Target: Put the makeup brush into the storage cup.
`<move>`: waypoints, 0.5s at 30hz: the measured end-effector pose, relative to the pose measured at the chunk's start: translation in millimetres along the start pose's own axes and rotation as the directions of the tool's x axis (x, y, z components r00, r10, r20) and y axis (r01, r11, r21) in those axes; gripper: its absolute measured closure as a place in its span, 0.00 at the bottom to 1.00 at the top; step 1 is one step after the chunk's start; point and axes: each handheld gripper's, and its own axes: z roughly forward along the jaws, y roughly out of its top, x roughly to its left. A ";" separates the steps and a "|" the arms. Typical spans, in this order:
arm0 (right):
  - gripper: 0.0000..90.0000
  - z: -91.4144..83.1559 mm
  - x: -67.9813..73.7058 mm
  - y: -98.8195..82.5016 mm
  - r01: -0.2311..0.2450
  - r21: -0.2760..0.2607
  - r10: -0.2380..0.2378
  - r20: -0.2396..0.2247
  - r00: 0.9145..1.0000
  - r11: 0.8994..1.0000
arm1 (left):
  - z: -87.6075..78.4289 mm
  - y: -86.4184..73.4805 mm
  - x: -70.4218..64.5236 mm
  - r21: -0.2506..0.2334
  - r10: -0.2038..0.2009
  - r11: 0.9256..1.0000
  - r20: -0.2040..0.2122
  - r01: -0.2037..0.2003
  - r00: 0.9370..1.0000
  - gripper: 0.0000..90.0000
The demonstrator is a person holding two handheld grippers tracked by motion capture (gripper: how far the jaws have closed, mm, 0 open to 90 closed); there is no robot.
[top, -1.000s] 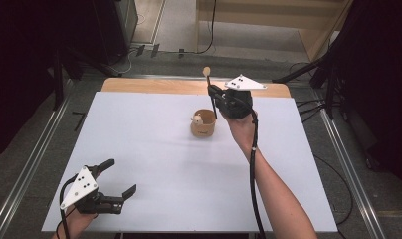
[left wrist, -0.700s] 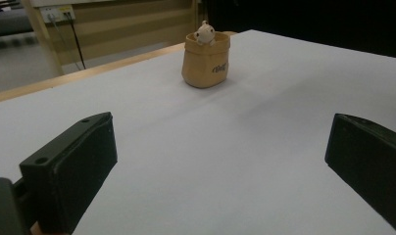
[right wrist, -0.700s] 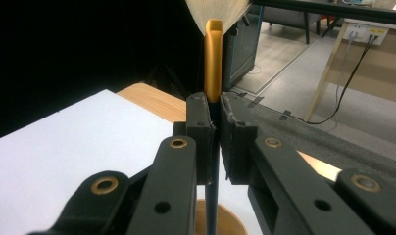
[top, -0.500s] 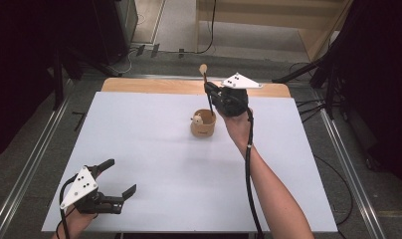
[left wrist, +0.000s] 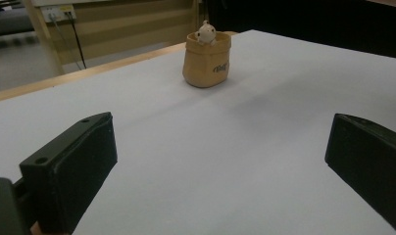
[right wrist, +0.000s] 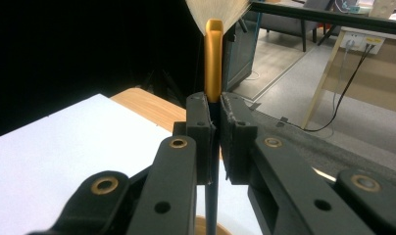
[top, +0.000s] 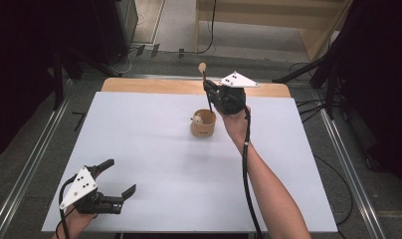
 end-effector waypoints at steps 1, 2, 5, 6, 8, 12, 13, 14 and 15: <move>0.94 0.8 -0.1 -0.1 0.000 0.001 0.000 0.001 1.000 1.000 | 0.2 0.0 -0.1 -0.002 0.000 1.000 0.000 0.000 1.000 0.00; 0.94 1.7 -0.4 -0.3 0.004 0.000 -0.004 0.002 1.000 1.000 | 0.1 0.1 -0.1 -0.001 0.000 1.000 0.000 0.000 1.000 0.00; 0.94 4.3 -1.2 -1.0 0.005 0.004 -0.005 -0.001 1.000 1.000 | 0.0 -0.2 -0.2 -0.005 -0.005 1.000 -0.002 0.005 1.000 0.00; 0.94 5.3 -1.4 -1.6 0.001 0.005 -0.001 0.000 1.000 1.000 | -0.3 -0.1 -0.1 -0.004 -0.006 1.000 -0.003 0.006 1.000 0.00; 0.94 7.5 -1.9 -3.0 0.001 0.010 -0.001 0.003 1.000 1.000 | -0.3 -0.2 0.0 -0.003 -0.006 1.000 -0.004 0.006 1.000 0.00; 0.94 10.7 -2.1 -4.5 0.006 0.008 -0.006 0.011 1.000 1.000 | -0.3 -0.4 -0.2 -0.006 -0.007 1.000 -0.003 0.007 1.000 0.00; 0.94 10.7 -2.1 -4.5 0.006 0.008 -0.006 0.011 1.000 1.000 | -0.3 -0.4 -0.2 -0.006 -0.007 1.000 -0.003 0.007 1.000 0.00; 0.94 12.2 -1.7 -5.0 0.009 0.007 -0.009 0.011 1.000 1.000 | -0.4 -0.4 -0.2 -0.005 -0.006 1.000 -0.003 0.006 1.000 0.00; 0.94 12.7 -1.4 -5.2 0.009 0.008 -0.009 0.010 1.000 1.000 | -0.4 -0.4 -0.1 -0.006 -0.007 1.000 -0.004 0.007 1.000 0.00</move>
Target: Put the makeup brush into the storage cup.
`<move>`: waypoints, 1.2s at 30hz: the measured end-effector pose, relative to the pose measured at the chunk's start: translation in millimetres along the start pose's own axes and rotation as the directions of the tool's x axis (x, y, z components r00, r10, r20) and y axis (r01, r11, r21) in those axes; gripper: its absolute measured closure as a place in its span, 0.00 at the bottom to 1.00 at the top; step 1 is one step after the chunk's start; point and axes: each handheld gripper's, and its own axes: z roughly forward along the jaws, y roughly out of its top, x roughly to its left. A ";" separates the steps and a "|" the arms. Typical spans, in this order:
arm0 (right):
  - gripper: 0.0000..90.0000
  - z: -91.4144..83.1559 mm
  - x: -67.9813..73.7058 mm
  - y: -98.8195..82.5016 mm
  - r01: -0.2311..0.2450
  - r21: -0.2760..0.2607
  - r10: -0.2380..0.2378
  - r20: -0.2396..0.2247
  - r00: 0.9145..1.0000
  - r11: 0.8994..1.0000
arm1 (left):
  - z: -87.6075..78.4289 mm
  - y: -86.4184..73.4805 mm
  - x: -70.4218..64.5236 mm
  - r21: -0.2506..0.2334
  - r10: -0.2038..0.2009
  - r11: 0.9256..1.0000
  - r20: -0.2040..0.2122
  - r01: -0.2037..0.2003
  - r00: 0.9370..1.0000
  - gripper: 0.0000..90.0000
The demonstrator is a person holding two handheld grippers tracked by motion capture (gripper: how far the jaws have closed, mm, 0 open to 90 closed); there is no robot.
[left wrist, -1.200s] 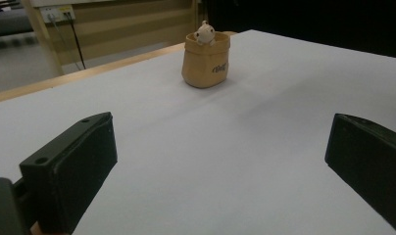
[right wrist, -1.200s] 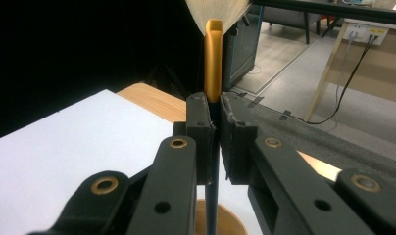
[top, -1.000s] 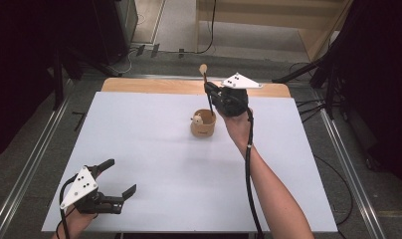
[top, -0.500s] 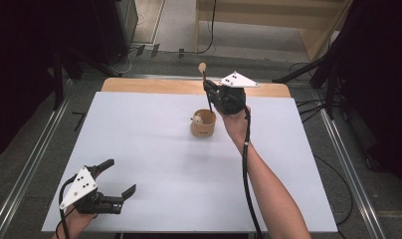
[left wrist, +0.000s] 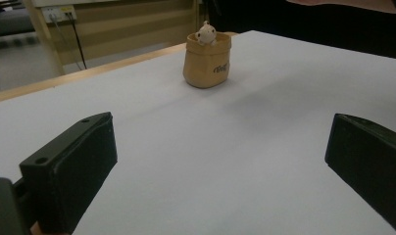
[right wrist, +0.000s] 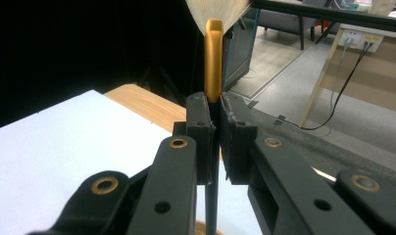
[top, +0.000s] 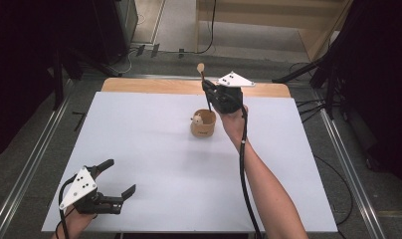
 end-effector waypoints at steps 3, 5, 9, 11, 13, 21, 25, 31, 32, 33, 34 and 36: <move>0.94 1.6 0.4 -0.7 0.000 0.004 0.000 -0.002 1.000 1.000 | -0.4 0.2 0.0 0.003 0.003 1.000 -0.002 -0.003 1.000 0.00; 0.94 3.0 0.8 -1.4 0.002 0.008 -0.002 0.002 1.000 1.000 | -0.3 0.1 0.0 0.001 0.001 1.000 -0.001 -0.001 1.000 0.00; 0.94 5.4 1.4 -2.4 0.008 0.013 -0.008 0.002 1.000 1.000 | -0.1 -0.1 0.1 0.002 0.001 1.000 -0.001 -0.001 1.000 0.00; 0.94 6.5 1.2 -3.0 0.012 0.013 -0.012 0.002 1.000 1.000 | -0.4 0.0 0.0 0.004 0.002 1.000 -0.002 -0.002 1.000 0.00; 0.94 7.2 0.9 -3.7 0.007 0.017 -0.007 0.003 1.000 1.000 | -0.6 0.1 0.1 0.002 0.004 1.000 -0.002 -0.003 1.000 0.00; 0.94 10.1 0.2 -5.6 0.008 0.024 -0.008 0.001 1.000 1.000 | -0.8 0.1 0.1 0.001 0.003 1.000 -0.003 -0.003 1.000 0.00; 0.94 11.9 0.2 -6.9 0.003 0.026 -0.003 -0.003 1.000 1.000 | -0.9 0.1 0.2 0.000 0.003 1.000 -0.003 -0.003 1.000 0.00; 0.94 14.5 1.3 -9.2 0.000 0.033 0.001 -0.010 1.000 0.999 | -0.9 0.2 0.0 -0.001 0.003 1.000 -0.003 -0.003 1.000 0.00; 0.94 15.0 1.4 -9.8 0.001 0.034 -0.001 -0.011 1.000 0.999 | -1.0 0.2 0.0 -0.001 0.003 1.000 -0.002 -0.003 1.000 0.00; 0.94 15.5 1.3 -10.5 0.002 0.034 -0.001 -0.016 1.000 0.999 | -1.1 0.2 0.0 0.000 0.003 1.000 -0.003 -0.003 1.000 0.00; 0.94 15.7 1.4 -11.3 0.002 0.038 -0.002 -0.015 1.000 0.999 | -1.1 0.1 0.0 -0.002 0.002 1.000 -0.003 -0.002 1.000 0.00; 0.94 16.6 1.6 -12.9 -0.001 0.042 0.002 -0.015 1.000 0.999 | -1.1 0.1 0.1 -0.001 0.002 1.000 -0.003 -0.002 1.000 0.00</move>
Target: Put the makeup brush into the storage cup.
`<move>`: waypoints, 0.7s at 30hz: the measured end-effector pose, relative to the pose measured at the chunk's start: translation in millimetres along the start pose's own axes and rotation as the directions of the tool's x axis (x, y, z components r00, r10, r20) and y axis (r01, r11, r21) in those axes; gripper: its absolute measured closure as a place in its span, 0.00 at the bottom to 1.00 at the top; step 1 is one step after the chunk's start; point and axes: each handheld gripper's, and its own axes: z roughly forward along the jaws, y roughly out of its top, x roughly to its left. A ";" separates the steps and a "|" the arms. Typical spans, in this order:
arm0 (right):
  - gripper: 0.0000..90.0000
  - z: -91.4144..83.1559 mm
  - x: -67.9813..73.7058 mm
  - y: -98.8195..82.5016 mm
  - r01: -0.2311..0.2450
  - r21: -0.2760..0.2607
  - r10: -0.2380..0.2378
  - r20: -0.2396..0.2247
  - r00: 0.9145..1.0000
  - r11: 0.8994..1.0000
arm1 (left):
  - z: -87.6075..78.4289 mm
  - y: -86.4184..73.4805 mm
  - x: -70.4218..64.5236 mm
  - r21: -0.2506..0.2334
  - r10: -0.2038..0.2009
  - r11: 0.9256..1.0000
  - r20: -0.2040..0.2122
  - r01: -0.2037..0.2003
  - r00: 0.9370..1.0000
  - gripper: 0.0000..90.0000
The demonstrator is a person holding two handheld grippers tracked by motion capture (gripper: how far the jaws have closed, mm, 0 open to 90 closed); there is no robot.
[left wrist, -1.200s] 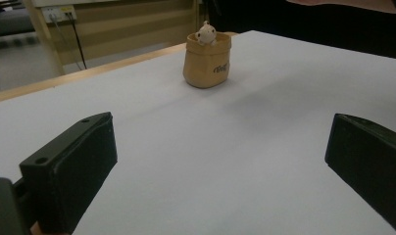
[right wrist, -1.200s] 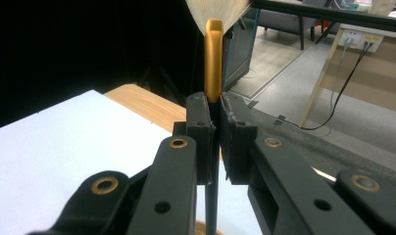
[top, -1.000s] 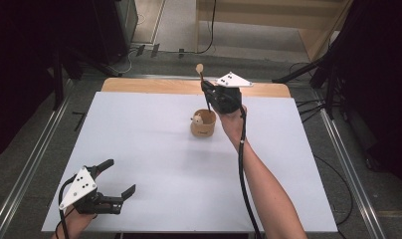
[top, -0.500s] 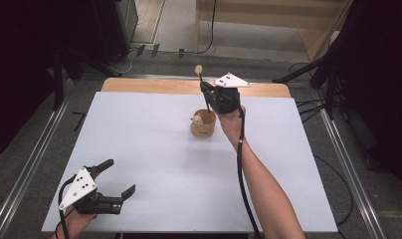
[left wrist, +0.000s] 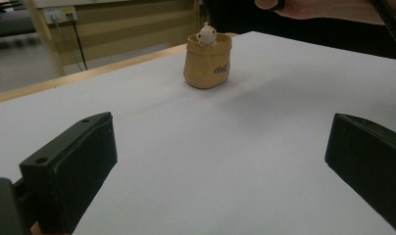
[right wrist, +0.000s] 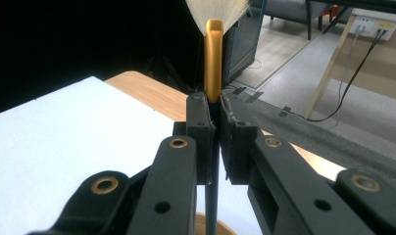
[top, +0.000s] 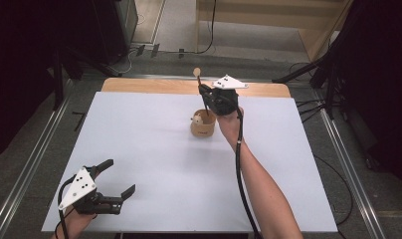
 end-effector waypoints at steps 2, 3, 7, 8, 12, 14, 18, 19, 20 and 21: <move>0.94 0.6 0.0 -1.6 -0.001 0.002 0.001 -0.002 1.000 1.000 | 0.1 0.0 0.0 -0.002 0.000 1.000 0.001 0.000 1.000 0.00; 0.94 1.0 0.2 -2.4 -0.004 0.005 0.004 -0.002 1.000 1.000 | 0.0 0.1 -0.1 0.000 0.001 1.000 0.000 -0.001 1.000 0.00; 0.94 3.0 0.5 -6.0 -0.006 0.013 0.006 -0.004 1.000 1.000 | 0.2 0.1 0.0 0.000 0.001 1.000 0.000 -0.001 1.000 0.00; 0.94 3.4 0.5 -6.6 -0.008 0.014 0.009 -0.005 1.000 1.000 | 0.2 0.0 0.1 0.001 0.001 1.000 0.000 -0.001 1.000 0.00; 0.94 4.4 -0.2 -8.6 -0.008 0.019 0.008 -0.007 1.000 1.000 | 0.2 0.0 0.1 0.001 0.000 1.000 0.000 0.000 1.000 0.00; 0.94 4.8 -0.1 -9.5 -0.011 0.021 0.011 -0.007 1.000 1.000 | 0.2 0.0 0.1 0.000 0.001 1.000 0.000 -0.001 1.000 0.00; 0.94 6.1 -0.1 -12.6 -0.012 0.030 0.013 -0.009 1.000 0.999 | 0.2 0.0 0.1 0.001 0.002 1.000 0.000 -0.002 1.000 0.00; 0.94 6.4 0.1 -13.3 -0.016 0.034 0.016 -0.008 1.000 0.999 | 0.2 0.0 0.2 0.001 0.001 1.000 0.000 -0.001 1.000 0.00; 0.94 6.6 -0.1 -14.0 -0.016 0.034 0.016 -0.009 1.000 0.999 | 0.2 0.0 0.1 0.002 0.002 1.000 0.000 -0.002 1.000 0.00; 0.94 6.8 -0.2 -14.7 -0.015 0.035 0.016 -0.009 1.000 0.999 | 0.2 0.0 0.0 0.001 0.000 1.000 0.000 0.000 1.000 0.00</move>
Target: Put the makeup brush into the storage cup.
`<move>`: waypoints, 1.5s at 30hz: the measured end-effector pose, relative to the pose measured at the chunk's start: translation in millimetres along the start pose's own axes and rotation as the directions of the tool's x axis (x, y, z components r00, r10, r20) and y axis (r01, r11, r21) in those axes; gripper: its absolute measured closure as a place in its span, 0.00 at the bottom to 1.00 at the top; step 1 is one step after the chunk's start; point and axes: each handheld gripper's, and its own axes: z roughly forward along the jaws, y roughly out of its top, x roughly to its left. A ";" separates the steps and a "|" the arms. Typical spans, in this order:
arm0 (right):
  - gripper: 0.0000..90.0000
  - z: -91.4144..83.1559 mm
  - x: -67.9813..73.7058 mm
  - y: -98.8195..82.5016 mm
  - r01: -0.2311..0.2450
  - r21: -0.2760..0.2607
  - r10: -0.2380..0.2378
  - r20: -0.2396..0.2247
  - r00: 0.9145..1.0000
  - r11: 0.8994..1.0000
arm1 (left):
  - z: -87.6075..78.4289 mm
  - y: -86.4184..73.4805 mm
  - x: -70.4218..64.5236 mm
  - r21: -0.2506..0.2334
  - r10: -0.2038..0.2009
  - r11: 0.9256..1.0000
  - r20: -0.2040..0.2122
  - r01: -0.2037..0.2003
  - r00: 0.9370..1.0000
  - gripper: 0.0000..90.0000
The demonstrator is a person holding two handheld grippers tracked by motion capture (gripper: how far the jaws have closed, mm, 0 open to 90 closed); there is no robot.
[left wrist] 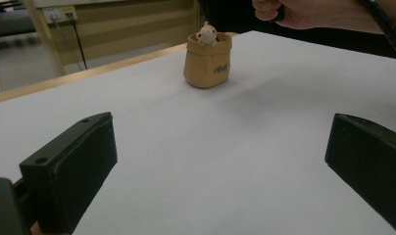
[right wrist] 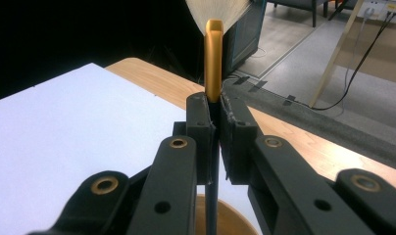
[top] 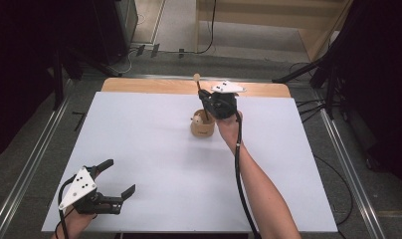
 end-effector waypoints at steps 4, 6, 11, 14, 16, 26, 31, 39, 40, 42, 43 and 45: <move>0.94 1.0 -0.1 -2.9 -0.003 0.009 0.003 -0.002 1.000 1.000 | 0.1 0.0 0.1 0.001 0.001 1.000 -0.001 -0.001 1.000 0.00; 0.94 1.2 -0.2 -4.1 -0.006 0.012 0.006 -0.002 1.000 1.000 | 0.1 0.0 0.1 0.002 0.002 1.000 -0.001 -0.002 1.000 0.00; 0.94 2.0 0.2 -6.4 -0.007 0.020 0.007 -0.006 1.000 1.000 | 0.2 0.0 0.1 0.003 0.003 1.000 -0.001 -0.002 1.000 0.00; 0.94 2.7 0.0 -8.0 -0.009 0.024 0.009 -0.004 1.000 1.000 | 0.2 0.0 0.2 0.003 0.002 1.000 -0.001 -0.002 1.000 0.00; 0.94 3.0 -0.4 -8.9 -0.008 0.026 0.008 -0.004 1.000 1.000 | 0.1 0.0 0.2 0.003 0.003 1.000 -0.001 -0.003 1.000 0.00; 0.52 0.0 -3.1 -10.4 -0.038 0.046 0.040 -0.030 0.999 0.998 | -0.1 0.0 0.3 0.001 0.002 1.000 0.000 -0.002 1.000 0.00; 0.25 -8.5 -7.9 -9.8 -0.050 0.039 0.053 -0.080 0.995 0.998 | 0.1 0.2 0.0 0.002 0.004 1.000 0.000 -0.004 1.000 0.00; 0.05 -18.0 -6.4 -6.6 -0.039 0.075 0.048 -0.127 0.991 0.996 | 1.3 0.5 -0.1 0.003 0.007 1.000 0.003 -0.007 1.000 0.00; 0.03 -19.5 -5.5 -6.2 -0.036 0.082 0.047 -0.133 0.990 0.996 | 1.4 0.5 -0.2 0.003 0.005 1.000 0.004 -0.005 1.000 0.00; 0.01 -22.0 -4.1 -5.9 -0.027 0.094 0.040 -0.141 0.989 0.995 | 1.9 0.6 -0.4 0.003 0.005 1.000 0.004 -0.005 1.000 0.00; 0.00 -23.0 -3.6 -6.0 -0.024 0.100 0.038 -0.146 0.989 0.995 | 2.1 0.7 -0.4 0.005 0.006 1.000 0.004 -0.006 1.000 0.00; 0.00 -25.2 -3.1 -6.5 -0.018 0.113 0.035 -0.154 0.987 0.993 | 2.3 0.6 -0.4 0.007 0.008 1.000 0.004 -0.008 1.000 0.00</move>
